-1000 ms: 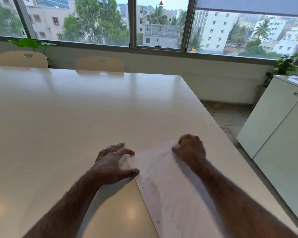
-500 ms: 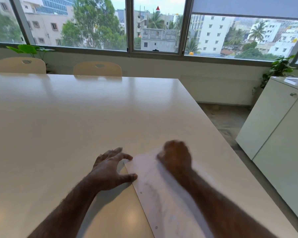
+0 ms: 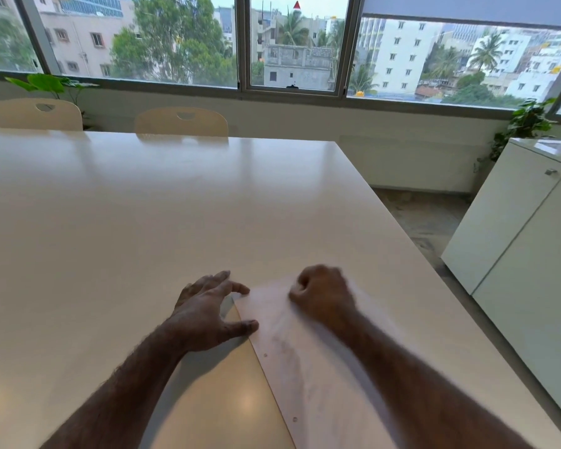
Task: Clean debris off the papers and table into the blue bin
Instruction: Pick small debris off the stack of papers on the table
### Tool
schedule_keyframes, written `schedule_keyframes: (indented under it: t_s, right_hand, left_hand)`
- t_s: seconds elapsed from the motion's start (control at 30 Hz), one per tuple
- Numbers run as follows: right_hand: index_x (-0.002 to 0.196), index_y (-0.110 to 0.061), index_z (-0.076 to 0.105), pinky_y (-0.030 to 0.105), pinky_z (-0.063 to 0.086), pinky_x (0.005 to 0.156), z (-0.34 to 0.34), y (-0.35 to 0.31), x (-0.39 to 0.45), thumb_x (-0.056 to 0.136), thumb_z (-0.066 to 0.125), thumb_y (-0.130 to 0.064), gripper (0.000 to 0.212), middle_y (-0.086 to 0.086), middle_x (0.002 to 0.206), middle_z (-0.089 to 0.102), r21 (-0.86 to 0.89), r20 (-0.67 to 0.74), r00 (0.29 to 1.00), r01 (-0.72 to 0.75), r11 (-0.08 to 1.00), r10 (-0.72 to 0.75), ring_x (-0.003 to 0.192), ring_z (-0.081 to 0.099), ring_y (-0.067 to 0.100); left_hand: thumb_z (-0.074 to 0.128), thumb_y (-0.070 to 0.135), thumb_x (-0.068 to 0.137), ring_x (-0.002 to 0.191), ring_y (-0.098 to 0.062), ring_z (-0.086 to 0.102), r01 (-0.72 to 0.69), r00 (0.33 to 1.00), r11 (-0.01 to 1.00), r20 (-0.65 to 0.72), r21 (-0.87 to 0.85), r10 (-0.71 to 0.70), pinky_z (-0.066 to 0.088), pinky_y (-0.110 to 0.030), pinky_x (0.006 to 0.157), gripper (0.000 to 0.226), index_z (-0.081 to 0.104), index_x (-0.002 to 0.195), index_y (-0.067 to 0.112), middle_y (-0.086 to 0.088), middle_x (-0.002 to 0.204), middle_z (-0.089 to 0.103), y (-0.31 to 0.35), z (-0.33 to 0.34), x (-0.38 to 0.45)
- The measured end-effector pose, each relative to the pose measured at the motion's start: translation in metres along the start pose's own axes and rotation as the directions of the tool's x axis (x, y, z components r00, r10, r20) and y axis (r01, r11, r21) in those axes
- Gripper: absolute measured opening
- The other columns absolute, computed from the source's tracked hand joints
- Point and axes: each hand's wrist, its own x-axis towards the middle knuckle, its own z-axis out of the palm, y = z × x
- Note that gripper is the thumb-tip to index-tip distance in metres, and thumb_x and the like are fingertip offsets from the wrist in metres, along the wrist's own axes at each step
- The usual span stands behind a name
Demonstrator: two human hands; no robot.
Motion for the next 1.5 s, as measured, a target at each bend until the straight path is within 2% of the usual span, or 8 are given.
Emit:
schedule_keyframes:
  t_s: [0.27,0.43,0.63,0.8,0.97,1.13,1.33,1.5]
  right_hand:
    - [0.082,-0.011,0.07,0.028,0.055,0.072,0.012,-0.018,-0.018,0.071,0.058,-0.033,0.027,0.005,0.085,0.071,-0.026,0.039,0.989,0.146,0.989,-0.145,0.083,0.066,0.024]
    - [0.09,-0.01,0.073,0.028,0.052,0.073,-0.03,0.038,0.018,0.074,0.061,-0.032,0.029,0.011,0.093,0.072,-0.098,-0.164,0.965,-0.222,0.97,0.204,0.093,0.067,0.028]
    - [0.091,-0.01,0.07,0.03,0.052,0.075,0.013,-0.015,-0.03,0.077,0.054,-0.03,0.029,0.008,0.094,0.069,-0.076,0.014,0.99,0.142,0.987,-0.142,0.091,0.063,0.025]
    - [0.092,-0.008,0.07,0.029,0.052,0.076,-0.03,0.032,0.008,0.075,0.06,-0.034,0.033,0.01,0.095,0.071,-0.207,-0.173,0.975,-0.176,0.962,0.141,0.098,0.065,0.028]
    - [0.089,-0.011,0.072,0.031,0.057,0.076,0.006,-0.034,-0.038,0.075,0.063,-0.036,0.031,0.006,0.09,0.071,-0.038,0.094,0.979,0.188,0.982,-0.183,0.086,0.066,0.023]
    - [0.092,-0.009,0.072,0.029,0.052,0.077,-0.034,0.045,0.008,0.072,0.062,-0.036,0.035,0.01,0.094,0.072,-0.135,-0.151,0.966,-0.23,0.964,0.209,0.097,0.066,0.028]
    - [0.089,-0.01,0.07,0.027,0.051,0.073,0.014,-0.01,-0.029,0.074,0.054,-0.033,0.032,0.005,0.09,0.068,-0.088,-0.028,0.991,0.127,0.988,-0.13,0.089,0.063,0.024]
    - [0.085,-0.007,0.072,0.027,0.052,0.069,-0.033,0.048,0.006,0.071,0.058,-0.031,0.031,0.01,0.086,0.071,-0.18,-0.257,0.949,-0.231,0.956,0.181,0.089,0.067,0.028]
  left_hand:
    - [0.061,0.077,0.068,0.149,-0.016,0.004,0.004,1.0,1.0,0.009,-0.004,-0.004,0.004,-0.039,0.12,0.072,0.042,0.132,0.049,0.008,0.162,0.011,0.0,0.001,-0.002]
    - [0.062,0.075,0.071,0.148,-0.015,0.004,0.005,1.0,1.0,0.016,0.0,-0.005,0.004,-0.04,0.12,0.07,0.042,0.132,0.048,0.008,0.162,0.011,0.003,0.001,-0.004]
    - [0.048,0.093,0.055,0.149,-0.016,0.004,0.012,0.999,1.0,0.03,0.008,-0.012,0.005,-0.041,0.12,0.088,0.041,0.131,0.051,0.008,0.162,0.011,0.001,-0.002,-0.002]
    - [0.025,0.106,0.032,0.149,-0.016,0.004,0.011,0.999,1.0,0.031,0.008,-0.011,0.004,-0.04,0.119,0.113,0.04,0.13,0.053,0.009,0.162,0.011,0.0,0.001,-0.002]
    - [0.046,0.095,0.052,0.148,-0.017,0.004,0.006,0.999,1.0,0.035,0.03,-0.007,0.006,-0.041,0.119,0.089,0.039,0.13,0.052,0.008,0.162,0.01,-0.001,-0.002,-0.001]
    - [0.038,0.1,0.045,0.148,-0.016,0.005,0.001,0.999,1.0,0.041,0.01,-0.001,0.006,-0.041,0.119,0.099,0.041,0.131,0.051,0.009,0.162,0.011,0.002,-0.001,-0.001]
    - [0.059,0.079,0.067,0.149,-0.016,0.002,0.005,0.999,1.0,0.037,0.018,-0.006,0.004,-0.041,0.12,0.073,0.04,0.132,0.049,0.008,0.162,0.009,0.001,-0.002,-0.002]
    - [0.06,0.077,0.07,0.149,-0.015,0.002,0.002,1.0,1.0,0.03,0.021,-0.003,0.002,-0.039,0.119,0.07,0.041,0.132,0.049,0.009,0.162,0.009,0.001,0.0,-0.001]
